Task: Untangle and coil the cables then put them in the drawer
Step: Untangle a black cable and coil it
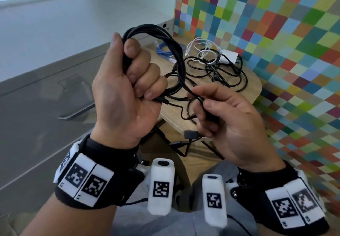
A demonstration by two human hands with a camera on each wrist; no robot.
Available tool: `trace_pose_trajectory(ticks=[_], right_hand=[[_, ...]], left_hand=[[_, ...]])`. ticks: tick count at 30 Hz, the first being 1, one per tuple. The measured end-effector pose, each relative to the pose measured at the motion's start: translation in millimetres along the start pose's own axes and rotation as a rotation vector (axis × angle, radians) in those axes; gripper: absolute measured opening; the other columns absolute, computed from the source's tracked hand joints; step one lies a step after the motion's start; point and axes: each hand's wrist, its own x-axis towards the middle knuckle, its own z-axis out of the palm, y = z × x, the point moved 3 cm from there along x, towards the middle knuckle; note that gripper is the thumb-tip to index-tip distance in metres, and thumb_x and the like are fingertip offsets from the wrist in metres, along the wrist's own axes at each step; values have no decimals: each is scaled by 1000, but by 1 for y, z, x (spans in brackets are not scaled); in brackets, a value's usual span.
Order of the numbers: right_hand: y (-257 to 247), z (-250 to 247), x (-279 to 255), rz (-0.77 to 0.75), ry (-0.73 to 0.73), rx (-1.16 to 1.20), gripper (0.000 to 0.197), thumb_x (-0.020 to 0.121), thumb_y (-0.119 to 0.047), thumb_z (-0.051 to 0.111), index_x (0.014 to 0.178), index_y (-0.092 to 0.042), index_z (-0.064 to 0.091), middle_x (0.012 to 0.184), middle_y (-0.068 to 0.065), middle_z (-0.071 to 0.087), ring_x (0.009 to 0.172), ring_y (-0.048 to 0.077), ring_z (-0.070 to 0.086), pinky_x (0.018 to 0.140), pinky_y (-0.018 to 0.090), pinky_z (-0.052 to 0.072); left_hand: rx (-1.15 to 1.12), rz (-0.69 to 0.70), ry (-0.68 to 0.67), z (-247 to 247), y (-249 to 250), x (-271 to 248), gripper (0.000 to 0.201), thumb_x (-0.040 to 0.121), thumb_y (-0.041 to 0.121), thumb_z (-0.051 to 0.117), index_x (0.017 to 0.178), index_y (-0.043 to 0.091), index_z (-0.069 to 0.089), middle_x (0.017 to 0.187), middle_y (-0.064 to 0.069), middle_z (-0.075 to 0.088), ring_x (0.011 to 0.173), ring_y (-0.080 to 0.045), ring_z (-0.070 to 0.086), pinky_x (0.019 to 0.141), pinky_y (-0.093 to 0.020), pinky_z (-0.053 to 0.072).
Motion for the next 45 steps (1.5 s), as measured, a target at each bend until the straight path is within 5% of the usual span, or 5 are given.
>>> trace_pose_trajectory(ticks=[11, 18, 23, 40, 45], right_hand=[[-13, -18, 3, -418, 392, -862, 35, 87, -11, 82, 95, -44, 72, 107, -5, 68, 105, 4, 64, 90, 16, 51], [-2, 6, 5, -287, 286, -321, 17, 88, -3, 77, 98, -15, 82, 81, 6, 74, 71, 9, 66, 68, 23, 53], [10, 18, 5, -134, 108, 81, 30, 92, 0, 62, 117, -9, 77, 108, 12, 77, 108, 23, 72, 89, 31, 56], [7, 12, -1, -323, 422, -310, 20, 105, -13, 59, 107, -20, 78, 97, 3, 80, 93, 20, 75, 84, 33, 61], [10, 7, 4, -266, 398, -48, 18, 94, -16, 65, 98, -25, 80, 99, 5, 78, 96, 27, 67, 88, 38, 55]], left_hand=[[-104, -124, -144, 14, -23, -8, 44, 112, 41, 22, 80, 20, 43, 55, 9, 20, 41, -6, 16, 38, -18, 22], [-162, -116, -158, 16, -30, -9, 43, 111, 39, 25, 79, 18, 45, 55, 8, 19, 41, -8, 15, 40, -19, 24], [-72, -39, -25, 14, -30, -6, 44, 110, 38, 29, 76, 17, 46, 54, 6, 19, 40, -9, 18, 43, -21, 35], [942, 306, 221, -9, -29, 3, 40, 104, 46, 40, 69, 36, 59, 83, -6, 51, 92, -44, 48, 88, -65, 40], [1048, 346, 181, -8, -24, 4, 41, 109, 31, 39, 72, 27, 55, 65, 16, 47, 72, -13, 43, 72, -34, 37]])
